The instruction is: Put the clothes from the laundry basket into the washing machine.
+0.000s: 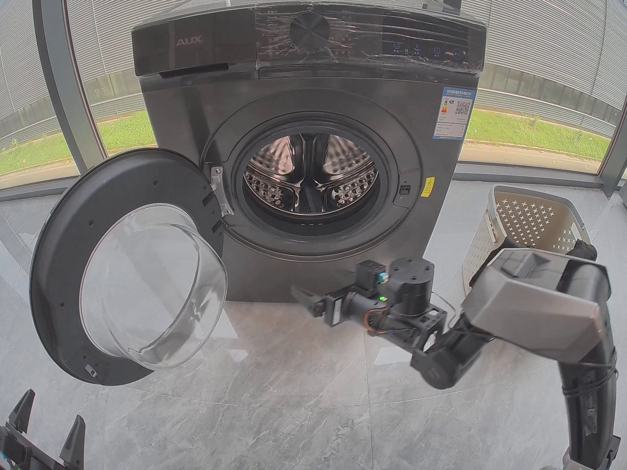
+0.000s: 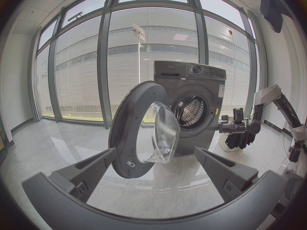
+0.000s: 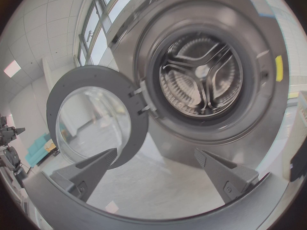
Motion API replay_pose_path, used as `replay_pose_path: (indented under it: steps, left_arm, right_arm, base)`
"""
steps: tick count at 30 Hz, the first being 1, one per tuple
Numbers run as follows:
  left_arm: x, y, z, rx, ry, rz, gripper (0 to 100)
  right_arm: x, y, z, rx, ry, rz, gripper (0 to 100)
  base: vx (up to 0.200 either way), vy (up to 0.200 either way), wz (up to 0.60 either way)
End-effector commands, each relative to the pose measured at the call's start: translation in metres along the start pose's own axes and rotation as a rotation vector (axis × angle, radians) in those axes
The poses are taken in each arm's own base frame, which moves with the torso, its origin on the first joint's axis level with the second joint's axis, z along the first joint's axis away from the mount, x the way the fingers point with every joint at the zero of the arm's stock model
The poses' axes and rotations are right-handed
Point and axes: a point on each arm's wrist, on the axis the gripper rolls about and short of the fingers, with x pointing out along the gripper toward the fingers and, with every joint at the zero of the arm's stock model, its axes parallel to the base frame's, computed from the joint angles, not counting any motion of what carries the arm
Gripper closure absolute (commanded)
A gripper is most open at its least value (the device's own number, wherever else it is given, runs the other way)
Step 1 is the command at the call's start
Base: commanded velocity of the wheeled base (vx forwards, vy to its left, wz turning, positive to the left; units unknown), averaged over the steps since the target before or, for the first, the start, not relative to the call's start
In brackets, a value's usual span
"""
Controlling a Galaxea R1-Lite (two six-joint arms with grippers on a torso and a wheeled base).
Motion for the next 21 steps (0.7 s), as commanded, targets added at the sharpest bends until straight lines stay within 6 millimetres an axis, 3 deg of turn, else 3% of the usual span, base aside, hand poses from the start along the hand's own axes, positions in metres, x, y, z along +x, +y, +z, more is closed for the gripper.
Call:
replay_pose_path:
  steps: [1, 2, 4, 5, 6, 7, 12, 14, 15, 17, 18, 21]
  left_arm:
    - [0.0, 0.0, -0.005, 0.0, -0.001, 0.0, 0]
    - [0.0, 0.0, -0.005, 0.0, -0.001, 0.0, 0]
    - [0.0, 0.0, -0.005, 0.0, -0.001, 0.0, 0]
    - [0.0, 0.0, -0.005, 0.0, -0.001, 0.0, 0]
    - [0.0, 0.0, -0.005, 0.0, -0.001, 0.0, 0]
    - [0.0, 0.0, -0.005, 0.0, -0.001, 0.0, 0]
    - [0.0, 0.0, -0.005, 0.0, -0.001, 0.0, 0]
    - [0.0, 0.0, -0.005, 0.0, -0.001, 0.0, 0]
    - [0.0, 0.0, -0.005, 0.0, -0.001, 0.0, 0]
    - [0.0, 0.0, -0.005, 0.0, -0.001, 0.0, 0]
    - [0.0, 0.0, -0.005, -0.002, -0.001, 0.0, 0]
    - [0.0, 0.0, -0.005, -0.002, -0.001, 0.0, 0]
  right_arm:
    - [-0.074, -0.041, 0.072, -0.053, -0.142, -0.156, 0]
    - [-0.096, -0.045, 0.078, -0.058, -0.134, -0.184, 0]
    - [-0.117, -0.047, 0.083, -0.061, -0.126, -0.212, 0]
    - [-0.117, -0.047, 0.083, -0.061, -0.126, -0.212, 0]
    - [-0.139, -0.047, 0.087, -0.06, -0.121, -0.234, 0]
    - [-0.143, -0.047, 0.088, -0.06, -0.122, -0.239, 0]
    - [-0.2, -0.038, 0.107, -0.067, -0.169, -0.28, 0]
    - [-0.211, -0.035, 0.108, -0.068, -0.174, -0.283, 0]
    - [-0.229, -0.028, 0.108, -0.069, -0.178, -0.283, 0]
    - [-0.239, -0.024, 0.108, -0.069, -0.186, -0.284, 0]
    - [-0.256, -0.017, 0.11, -0.072, -0.208, -0.284, 0]
    - [-0.282, -0.009, 0.112, -0.081, -0.25, -0.293, 0]
  base:
    - [0.0, 0.0, 0.0]
    - [0.0, 0.0, 0.0]
    - [0.0, 0.0, 0.0]
    - [0.0, 0.0, 0.0]
    - [0.0, 0.0, 0.0]
    - [0.0, 0.0, 0.0]
    - [0.0, 0.0, 0.0]
    - [0.0, 0.0, 0.0]
    - [0.0, 0.0, 0.0]
    - [0.0, 0.0, 0.0]
    - [0.0, 0.0, 0.0]
    - [0.0, 0.0, 0.0]
